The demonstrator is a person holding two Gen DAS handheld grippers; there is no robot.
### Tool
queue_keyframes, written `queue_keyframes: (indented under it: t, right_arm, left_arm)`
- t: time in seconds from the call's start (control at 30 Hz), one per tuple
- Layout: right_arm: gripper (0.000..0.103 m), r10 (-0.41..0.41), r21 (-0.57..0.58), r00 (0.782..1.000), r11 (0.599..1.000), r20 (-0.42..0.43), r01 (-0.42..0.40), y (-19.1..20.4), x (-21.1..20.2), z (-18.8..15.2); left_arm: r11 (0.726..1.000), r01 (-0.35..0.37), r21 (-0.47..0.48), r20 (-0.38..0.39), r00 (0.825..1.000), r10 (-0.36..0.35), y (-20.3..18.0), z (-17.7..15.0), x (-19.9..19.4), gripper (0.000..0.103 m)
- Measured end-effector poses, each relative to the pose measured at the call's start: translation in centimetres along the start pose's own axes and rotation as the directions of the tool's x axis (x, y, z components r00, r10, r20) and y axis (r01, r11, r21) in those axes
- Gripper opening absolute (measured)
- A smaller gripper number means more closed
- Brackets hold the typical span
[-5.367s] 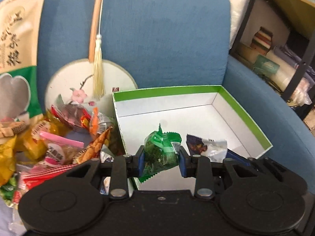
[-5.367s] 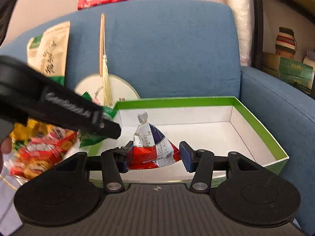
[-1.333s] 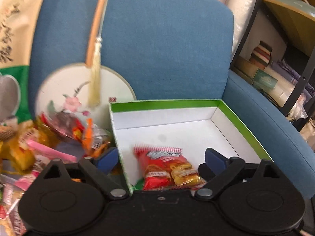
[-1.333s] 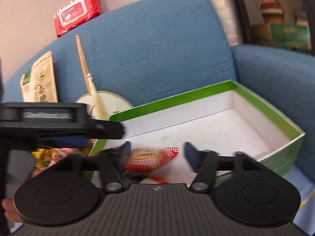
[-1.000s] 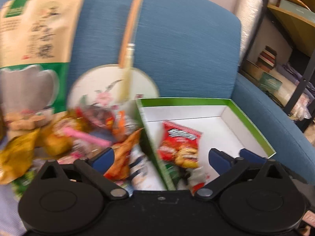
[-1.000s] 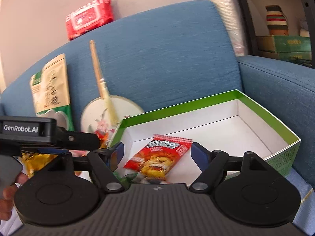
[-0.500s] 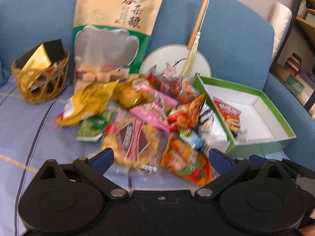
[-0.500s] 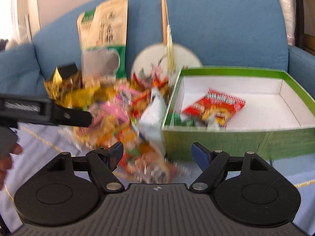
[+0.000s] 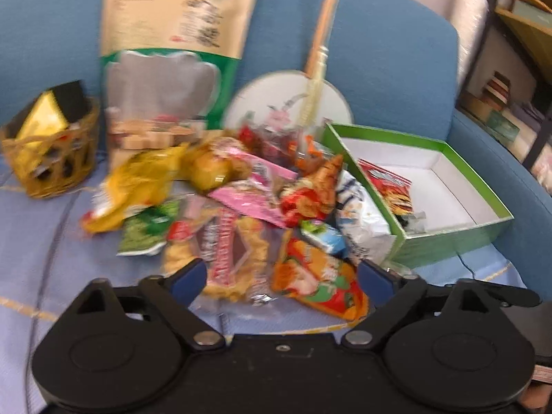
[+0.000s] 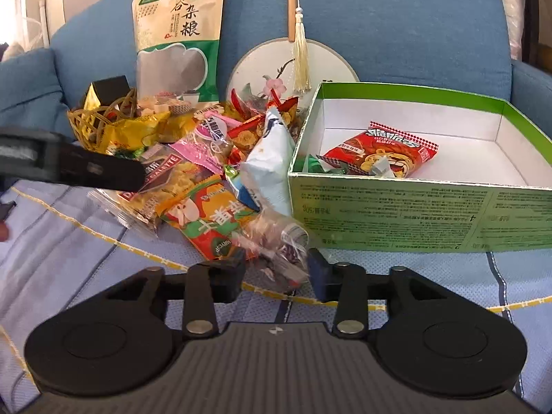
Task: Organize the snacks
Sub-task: 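Grasp the orange chip bag with the left tool while the right tool grasps a clear wrapped candy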
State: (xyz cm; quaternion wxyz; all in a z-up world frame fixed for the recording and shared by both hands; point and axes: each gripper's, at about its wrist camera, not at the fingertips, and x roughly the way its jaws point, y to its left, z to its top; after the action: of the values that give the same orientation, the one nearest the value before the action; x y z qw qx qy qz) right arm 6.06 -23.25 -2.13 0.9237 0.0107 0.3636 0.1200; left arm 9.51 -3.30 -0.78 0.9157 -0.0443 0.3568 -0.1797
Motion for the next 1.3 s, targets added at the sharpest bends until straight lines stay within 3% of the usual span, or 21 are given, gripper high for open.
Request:
queue_keyframes:
  t: [0.13, 0.27, 0.37, 0.5, 0.57, 0.67, 0.73, 0.87, 1.03, 1.07, 1.1, 1.13, 1.2, 1.3]
  right_arm:
    - [0.052, 0.011, 0.003, 1.0, 1.0, 0.001, -0.011, -0.4, -0.3, 0.2]
    - [0.055, 0.015, -0.024, 1.0, 1.0, 0.001, -0.015, 0.0, -0.1, 0.1]
    - [0.066, 0.01, -0.052, 1.0, 0.999, 0.007, -0.009, 0.5, -0.1, 0.0]
    - [0.103, -0.017, -0.111, 0.998, 0.994, 0.06, 0.024, 1.1, -0.5, 0.0]
    - [0.103, -0.02, -0.131, 0.997, 0.991, 0.076, 0.03, 1.2, -0.5, 0.0]
    - [0.101, -0.003, -0.13, 1.0, 0.991, 0.02, 0.006, 1.1, 0.0, 0.0]
    - [0.089, -0.007, -0.132, 1.0, 0.991, -0.004, 0.007, 0.8, 0.0, 0.2]
    - [0.087, 0.033, -0.107, 0.999, 0.994, -0.04, -0.037, -0.3, -0.5, 0.7]
    - [0.089, 0.001, -0.082, 1.0, 0.997, -0.004, -0.002, -1.4, -1.1, 1.1]
    - [0.089, 0.015, -0.066, 1.0, 0.998, 0.001, -0.015, -1.7, -1.1, 1.0]
    - [0.089, 0.025, -0.052, 1.0, 0.998, 0.001, -0.025, -1.8, -1.1, 1.1]
    - [0.089, 0.028, -0.047, 1.0, 0.998, 0.0, -0.028, -1.9, -1.0, 1.1]
    - [0.089, 0.03, -0.063, 1.0, 0.998, -0.004, -0.03, -1.7, -0.7, 1.0]
    - [0.093, 0.022, -0.097, 1.0, 0.995, -0.001, -0.022, -1.2, -0.4, 0.9]
  left_arm:
    - [0.999, 0.001, 0.041, -0.031, 1.0, 0.001, -1.2, 0.6, 2.9, 0.103]
    - [0.999, 0.012, 0.046, -0.051, 0.999, -0.01, -1.8, 1.2, 4.8, 0.103]
    - [0.998, 0.018, 0.058, -0.075, 0.997, -0.013, -1.7, 1.7, 6.2, 0.103]
    - [0.995, 0.026, 0.095, -0.082, 0.996, -0.019, -1.8, 1.9, 6.7, 0.103]
    - [0.994, 0.051, 0.1, -0.093, 0.995, -0.042, -1.8, 1.7, 6.8, 0.103]
    - [0.994, 0.071, 0.077, -0.134, 0.989, -0.06, -1.7, 1.1, 7.1, 0.103]
    - [0.995, 0.071, 0.067, -0.153, 0.986, -0.06, -1.3, 0.5, 7.2, 0.103]
    - [0.994, 0.099, 0.053, -0.156, 0.984, -0.089, -1.1, -0.5, 6.3, 0.101]
    - [0.993, 0.119, 0.024, -0.153, 0.982, -0.114, -1.3, -0.9, 5.5, 0.101]
    - [0.992, 0.122, 0.005, -0.151, 0.981, -0.12, -1.2, -0.8, 5.6, 0.098]
    - [0.991, 0.132, -0.023, -0.152, 0.979, -0.134, -1.0, -0.6, 5.7, 0.085]
    - [0.99, 0.134, -0.054, -0.157, 0.978, -0.141, -0.8, -0.5, 6.0, 0.084]
    - [0.986, 0.138, -0.092, -0.153, 0.977, -0.151, -0.5, -0.1, 6.2, 0.065]
    - [0.976, 0.166, -0.141, -0.154, 0.97, -0.188, -0.1, 0.0, 6.4, 0.061]
